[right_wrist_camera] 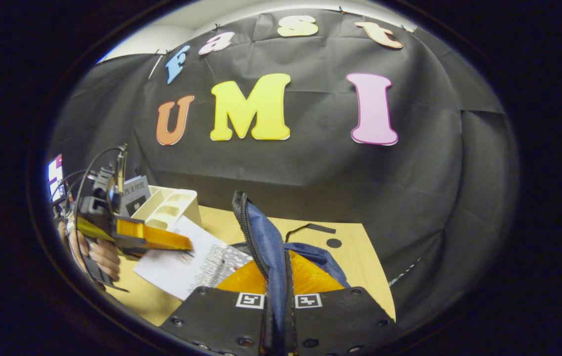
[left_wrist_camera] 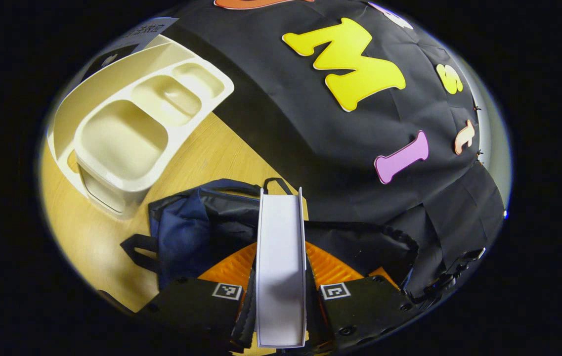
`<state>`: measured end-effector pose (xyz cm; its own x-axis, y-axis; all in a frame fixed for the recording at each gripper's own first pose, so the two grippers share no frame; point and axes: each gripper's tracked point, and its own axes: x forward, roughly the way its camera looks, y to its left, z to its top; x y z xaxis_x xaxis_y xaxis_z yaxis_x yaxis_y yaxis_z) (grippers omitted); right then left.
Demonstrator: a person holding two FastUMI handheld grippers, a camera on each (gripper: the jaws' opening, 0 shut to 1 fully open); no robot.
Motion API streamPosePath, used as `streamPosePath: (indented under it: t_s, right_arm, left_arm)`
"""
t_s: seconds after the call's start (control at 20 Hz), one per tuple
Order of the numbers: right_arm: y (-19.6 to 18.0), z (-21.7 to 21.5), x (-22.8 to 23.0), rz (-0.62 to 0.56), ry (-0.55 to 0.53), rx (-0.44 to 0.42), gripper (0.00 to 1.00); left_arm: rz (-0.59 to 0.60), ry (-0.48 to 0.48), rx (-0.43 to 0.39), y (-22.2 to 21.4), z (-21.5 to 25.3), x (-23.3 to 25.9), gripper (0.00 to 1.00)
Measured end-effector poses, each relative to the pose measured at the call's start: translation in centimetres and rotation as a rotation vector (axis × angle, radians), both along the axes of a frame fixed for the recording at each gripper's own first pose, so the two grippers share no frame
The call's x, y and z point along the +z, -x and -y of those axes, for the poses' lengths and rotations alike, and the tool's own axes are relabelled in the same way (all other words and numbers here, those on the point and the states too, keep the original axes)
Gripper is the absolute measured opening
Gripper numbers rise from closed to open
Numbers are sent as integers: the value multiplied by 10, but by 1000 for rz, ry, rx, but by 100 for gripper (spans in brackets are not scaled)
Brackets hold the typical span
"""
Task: Open the schoolbag, grab two books from the bookshelf and put them into the schoolbag.
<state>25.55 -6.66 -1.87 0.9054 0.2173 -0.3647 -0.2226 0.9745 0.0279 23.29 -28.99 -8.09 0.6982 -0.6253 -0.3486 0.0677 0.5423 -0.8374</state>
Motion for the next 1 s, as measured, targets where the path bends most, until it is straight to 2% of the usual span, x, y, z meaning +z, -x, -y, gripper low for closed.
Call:
streamPosePath:
  t_s: [0.3, 0.75, 1.0]
  right_arm:
    - [1, -5, 7, 10, -34, 4, 7]
    - [1, -26, 22, 47, -105, 3, 7]
    - [-3, -23, 19, 47, -102, -21, 8]
  left_arm:
    - [85, -108, 80, -14, 23, -37, 44]
    - [85, -17, 113, -16, 84, -55, 44]
    - [64, 29, 122, -20, 90, -66, 44]
